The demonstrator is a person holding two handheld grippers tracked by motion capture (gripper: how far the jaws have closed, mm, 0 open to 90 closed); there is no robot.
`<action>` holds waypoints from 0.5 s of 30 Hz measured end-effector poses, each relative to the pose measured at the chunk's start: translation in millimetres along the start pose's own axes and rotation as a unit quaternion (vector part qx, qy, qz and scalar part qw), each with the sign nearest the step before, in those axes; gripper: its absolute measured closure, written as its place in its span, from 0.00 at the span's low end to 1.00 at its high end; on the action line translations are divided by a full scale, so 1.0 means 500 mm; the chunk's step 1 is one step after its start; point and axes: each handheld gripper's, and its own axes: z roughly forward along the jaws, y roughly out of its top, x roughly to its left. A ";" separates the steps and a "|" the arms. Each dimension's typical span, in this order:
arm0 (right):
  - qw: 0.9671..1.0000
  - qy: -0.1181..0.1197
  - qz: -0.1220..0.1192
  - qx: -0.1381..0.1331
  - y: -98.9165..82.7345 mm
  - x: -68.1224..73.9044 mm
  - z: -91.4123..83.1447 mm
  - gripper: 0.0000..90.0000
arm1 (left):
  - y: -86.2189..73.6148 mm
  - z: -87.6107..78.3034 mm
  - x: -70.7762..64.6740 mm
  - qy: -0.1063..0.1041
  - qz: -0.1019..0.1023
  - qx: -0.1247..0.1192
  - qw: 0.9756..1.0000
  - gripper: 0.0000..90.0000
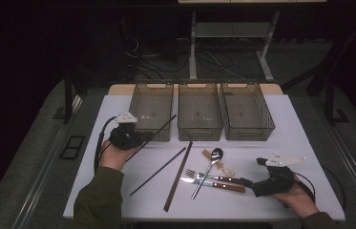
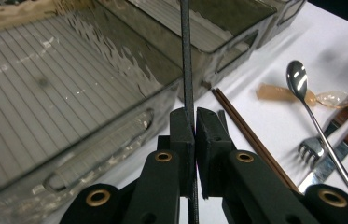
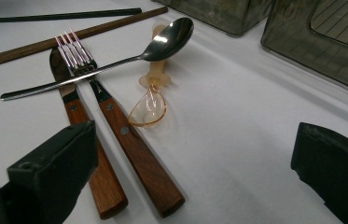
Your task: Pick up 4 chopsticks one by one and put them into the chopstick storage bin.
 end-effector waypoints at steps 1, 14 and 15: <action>1.000 0.001 -0.001 0.000 0.000 0.000 0.000 0.01 | 0.004 0.001 0.002 0.000 -0.001 0.000 1.000 0.95; 1.000 0.001 0.000 -0.001 0.000 0.001 -0.001 0.01 | 0.055 0.032 0.029 0.007 -0.009 0.005 1.000 0.95; 1.000 0.001 0.000 -0.001 0.000 0.001 -0.001 0.01 | 0.059 0.034 0.032 0.007 -0.009 0.006 1.000 0.95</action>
